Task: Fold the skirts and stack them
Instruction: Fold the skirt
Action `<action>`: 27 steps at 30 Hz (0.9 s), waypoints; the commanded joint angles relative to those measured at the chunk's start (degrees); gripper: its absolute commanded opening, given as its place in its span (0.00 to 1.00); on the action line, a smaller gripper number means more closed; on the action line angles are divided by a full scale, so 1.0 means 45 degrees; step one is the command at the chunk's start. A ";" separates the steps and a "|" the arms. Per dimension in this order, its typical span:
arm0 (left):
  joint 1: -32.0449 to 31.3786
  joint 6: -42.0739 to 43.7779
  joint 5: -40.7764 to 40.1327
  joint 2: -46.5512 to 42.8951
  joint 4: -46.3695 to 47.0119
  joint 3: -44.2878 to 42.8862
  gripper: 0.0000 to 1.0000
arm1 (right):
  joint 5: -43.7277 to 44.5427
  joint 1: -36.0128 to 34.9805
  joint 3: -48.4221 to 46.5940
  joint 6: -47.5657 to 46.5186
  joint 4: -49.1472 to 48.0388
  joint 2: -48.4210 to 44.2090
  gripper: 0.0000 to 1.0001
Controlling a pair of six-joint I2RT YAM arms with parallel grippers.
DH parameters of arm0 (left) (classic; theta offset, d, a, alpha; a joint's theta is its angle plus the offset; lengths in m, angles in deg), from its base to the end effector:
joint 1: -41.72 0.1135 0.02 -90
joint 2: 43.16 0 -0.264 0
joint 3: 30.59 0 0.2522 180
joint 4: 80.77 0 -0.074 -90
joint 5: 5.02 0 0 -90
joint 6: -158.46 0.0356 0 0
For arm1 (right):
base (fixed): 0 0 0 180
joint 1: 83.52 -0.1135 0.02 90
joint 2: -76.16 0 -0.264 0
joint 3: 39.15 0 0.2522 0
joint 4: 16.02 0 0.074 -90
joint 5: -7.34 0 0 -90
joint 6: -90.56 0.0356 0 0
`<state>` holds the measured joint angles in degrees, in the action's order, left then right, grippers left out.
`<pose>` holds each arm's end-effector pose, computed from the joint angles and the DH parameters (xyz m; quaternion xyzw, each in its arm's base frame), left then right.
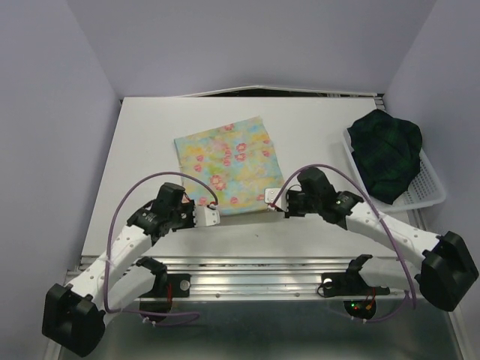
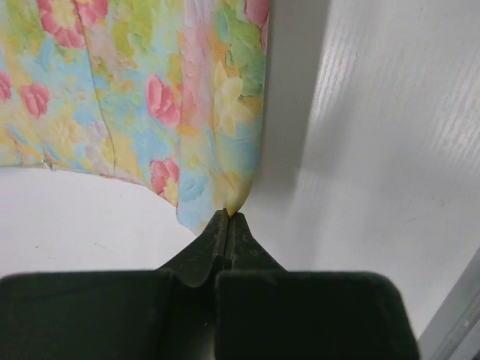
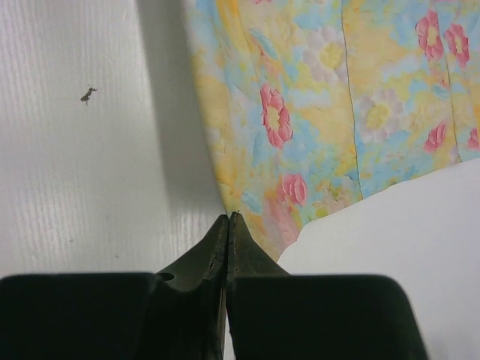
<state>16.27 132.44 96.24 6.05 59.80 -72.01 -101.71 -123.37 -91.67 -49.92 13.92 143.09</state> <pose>0.1518 -0.0799 0.1993 0.6774 0.6333 0.0335 0.3728 0.1751 0.1613 0.2184 -0.6899 0.5954 0.1164 0.3951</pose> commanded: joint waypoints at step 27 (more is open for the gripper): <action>-0.0008 -0.5737 0.0739 -0.1564 -0.2208 -0.4831 0.00 | 0.2142 -0.0090 -0.6191 0.3153 0.2988 -0.0092 0.01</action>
<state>16.27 113.36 102.89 -5.66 42.90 -94.94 -97.42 -124.09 -117.66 -33.44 33.92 139.25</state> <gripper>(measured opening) 0.019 0.015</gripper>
